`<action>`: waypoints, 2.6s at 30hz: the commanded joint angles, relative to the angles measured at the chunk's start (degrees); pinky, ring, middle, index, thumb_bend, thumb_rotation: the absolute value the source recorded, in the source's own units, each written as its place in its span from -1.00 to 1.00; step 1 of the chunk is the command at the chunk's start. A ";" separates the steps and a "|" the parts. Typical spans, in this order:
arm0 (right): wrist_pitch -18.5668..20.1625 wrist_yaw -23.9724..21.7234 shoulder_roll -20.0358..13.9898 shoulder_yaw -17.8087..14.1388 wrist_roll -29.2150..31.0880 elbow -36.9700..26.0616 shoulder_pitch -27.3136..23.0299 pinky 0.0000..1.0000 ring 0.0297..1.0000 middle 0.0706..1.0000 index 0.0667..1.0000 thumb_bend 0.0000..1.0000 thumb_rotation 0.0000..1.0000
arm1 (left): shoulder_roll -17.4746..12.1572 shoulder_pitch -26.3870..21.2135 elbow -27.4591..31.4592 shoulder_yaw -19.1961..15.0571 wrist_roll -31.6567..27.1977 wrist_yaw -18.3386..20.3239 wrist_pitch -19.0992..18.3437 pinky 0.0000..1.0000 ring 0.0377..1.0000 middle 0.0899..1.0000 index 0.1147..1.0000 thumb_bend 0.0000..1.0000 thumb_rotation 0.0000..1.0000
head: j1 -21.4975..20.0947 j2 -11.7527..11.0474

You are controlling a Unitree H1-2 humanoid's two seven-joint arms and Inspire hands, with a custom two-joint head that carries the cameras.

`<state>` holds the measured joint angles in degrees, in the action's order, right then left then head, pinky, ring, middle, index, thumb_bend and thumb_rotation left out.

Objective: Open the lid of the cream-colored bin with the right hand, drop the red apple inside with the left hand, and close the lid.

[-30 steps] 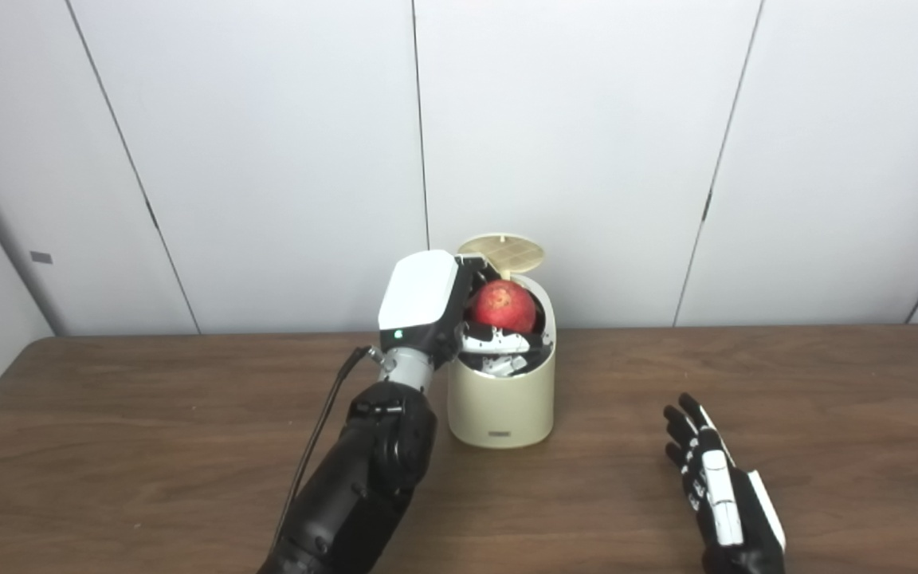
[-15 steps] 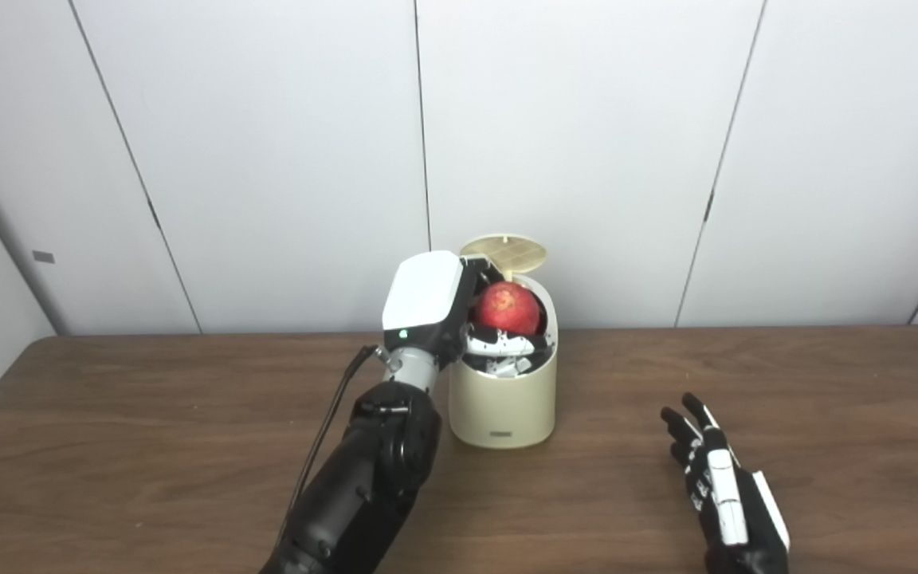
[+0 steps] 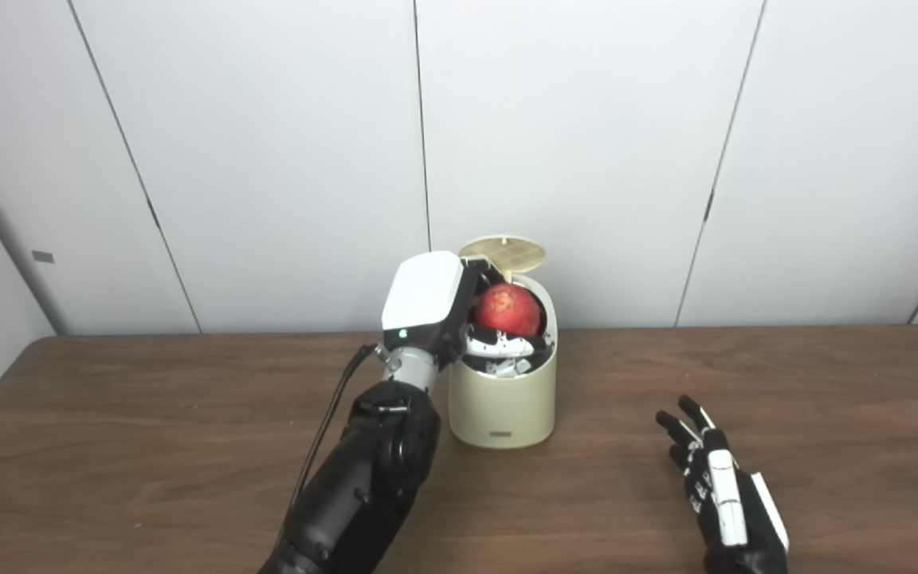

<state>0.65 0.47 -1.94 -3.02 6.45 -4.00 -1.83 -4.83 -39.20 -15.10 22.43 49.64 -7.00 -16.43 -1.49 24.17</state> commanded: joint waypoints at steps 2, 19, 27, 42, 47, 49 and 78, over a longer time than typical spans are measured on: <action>-0.38 -0.60 -0.13 -0.32 0.60 -1.23 -0.36 0.96 0.90 0.70 0.83 0.01 0.90 | -0.99 -0.81 1.13 0.24 0.90 0.81 -0.24 0.07 0.26 0.36 0.31 1.00 -0.70 | -0.06 0.00; -2.20 -1.75 -1.25 -0.91 1.42 1.34 -0.73 1.00 0.91 0.69 1.00 -0.01 0.85 | -1.24 -0.49 2.99 0.97 1.59 4.88 -2.91 0.18 0.42 0.47 0.32 1.00 -0.61 | -0.13 0.25; -3.08 -1.97 -1.56 -0.89 1.38 2.30 -0.81 1.00 0.92 0.72 1.00 0.02 0.87 | 1.12 1.88 3.60 -3.65 -4.16 -1.16 1.22 -0.16 -0.11 0.03 -0.16 0.05 -0.99 | 0.09 0.13; -2.25 -1.99 -2.29 -0.83 1.10 1.79 -0.52 0.93 0.88 0.71 0.97 0.06 0.85 | 4.54 6.03 9.80 -12.55 -15.06 -8.36 10.24 -0.27 -0.20 -0.12 -0.18 -0.04 -1.00 | 1.39 0.22; -2.31 -1.94 -2.63 -0.72 0.64 2.00 -0.48 0.95 0.89 0.72 0.99 0.02 0.88 | 5.48 7.96 11.97 -14.87 -19.31 -8.74 12.67 -0.37 -0.19 -0.06 -0.16 -0.05 -1.00 | 1.66 0.30; -2.16 -2.07 -2.82 -0.62 0.55 2.00 -0.45 0.97 0.90 0.72 0.98 0.04 0.86 | 5.89 8.95 12.30 -16.13 -22.31 -8.85 15.02 -0.35 -0.18 -0.06 -0.18 -0.05 -1.00 | 1.67 0.31; 1.97 -2.89 -3.50 -0.47 1.18 -2.71 0.58 0.83 0.86 0.76 0.78 -0.02 0.86 | 4.08 29.15 27.38 -27.16 -52.96 5.56 6.85 0.33 0.44 0.47 0.32 0.00 -0.41 | 1.55 1.32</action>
<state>2.43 -1.70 -5.34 -3.57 7.26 -5.25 -1.13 -0.24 -9.55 9.47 -4.76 -1.80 -2.92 -10.41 0.00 25.40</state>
